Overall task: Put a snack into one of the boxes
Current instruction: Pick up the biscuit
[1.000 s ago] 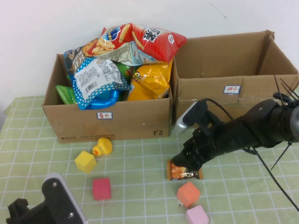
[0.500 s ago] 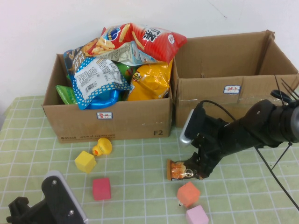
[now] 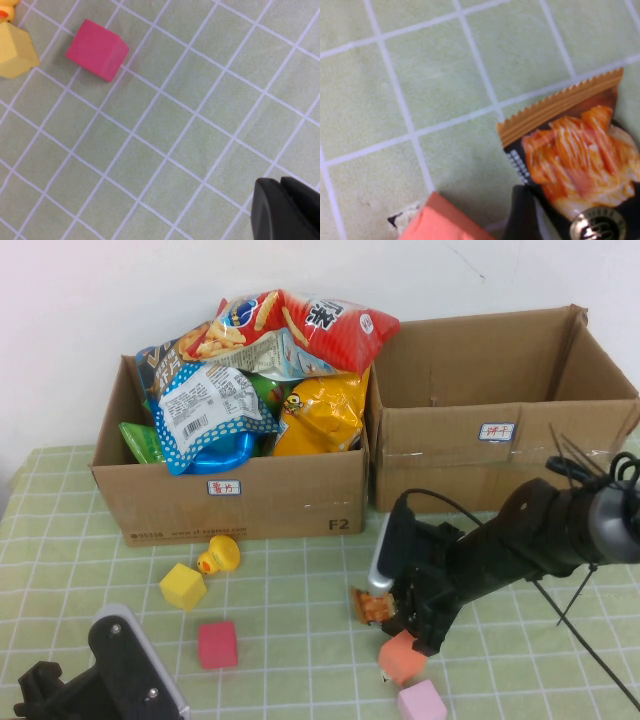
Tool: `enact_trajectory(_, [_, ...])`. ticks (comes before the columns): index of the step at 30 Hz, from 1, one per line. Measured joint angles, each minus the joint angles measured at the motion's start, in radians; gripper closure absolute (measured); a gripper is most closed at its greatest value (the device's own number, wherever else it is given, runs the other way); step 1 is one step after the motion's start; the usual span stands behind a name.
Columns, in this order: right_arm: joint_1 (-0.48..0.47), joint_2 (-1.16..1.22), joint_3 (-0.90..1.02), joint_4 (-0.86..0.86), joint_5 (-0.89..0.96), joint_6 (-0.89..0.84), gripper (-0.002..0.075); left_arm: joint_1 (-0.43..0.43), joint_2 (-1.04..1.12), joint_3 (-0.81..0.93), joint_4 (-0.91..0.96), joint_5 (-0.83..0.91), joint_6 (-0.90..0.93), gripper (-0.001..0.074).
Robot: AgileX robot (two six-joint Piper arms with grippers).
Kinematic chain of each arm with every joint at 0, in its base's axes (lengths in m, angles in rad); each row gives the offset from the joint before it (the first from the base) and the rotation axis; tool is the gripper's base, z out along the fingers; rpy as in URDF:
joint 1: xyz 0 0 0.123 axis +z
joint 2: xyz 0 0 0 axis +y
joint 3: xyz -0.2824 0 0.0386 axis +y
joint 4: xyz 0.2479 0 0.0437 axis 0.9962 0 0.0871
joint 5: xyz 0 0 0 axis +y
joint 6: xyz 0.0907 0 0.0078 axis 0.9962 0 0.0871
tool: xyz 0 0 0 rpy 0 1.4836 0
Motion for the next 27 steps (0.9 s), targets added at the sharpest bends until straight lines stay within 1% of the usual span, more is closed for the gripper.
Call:
enact_trajectory(7, [0.034,0.013,-0.002,0.0,-0.094,-0.028,0.0225,0.0,0.0,0.0,0.0,0.0,-0.002,0.0736])
enact_trajectory(15, [0.034,0.03,-0.015,0.017,-0.095,-0.016,0.0227,0.0,0.0,0.0,0.0,0.002,-0.002,0.0736])
enact_trajectory(22, [0.034,0.034,-0.015,0.064,-0.109,-0.001,0.03,0.0,0.0,0.033,0.0,-0.008,-0.002,0.0736])
enact_trajectory(27, [0.034,0.035,-0.015,0.099,-0.128,0.009,0.0309,0.0,0.0,0.033,0.002,-0.011,-0.002,0.0736])
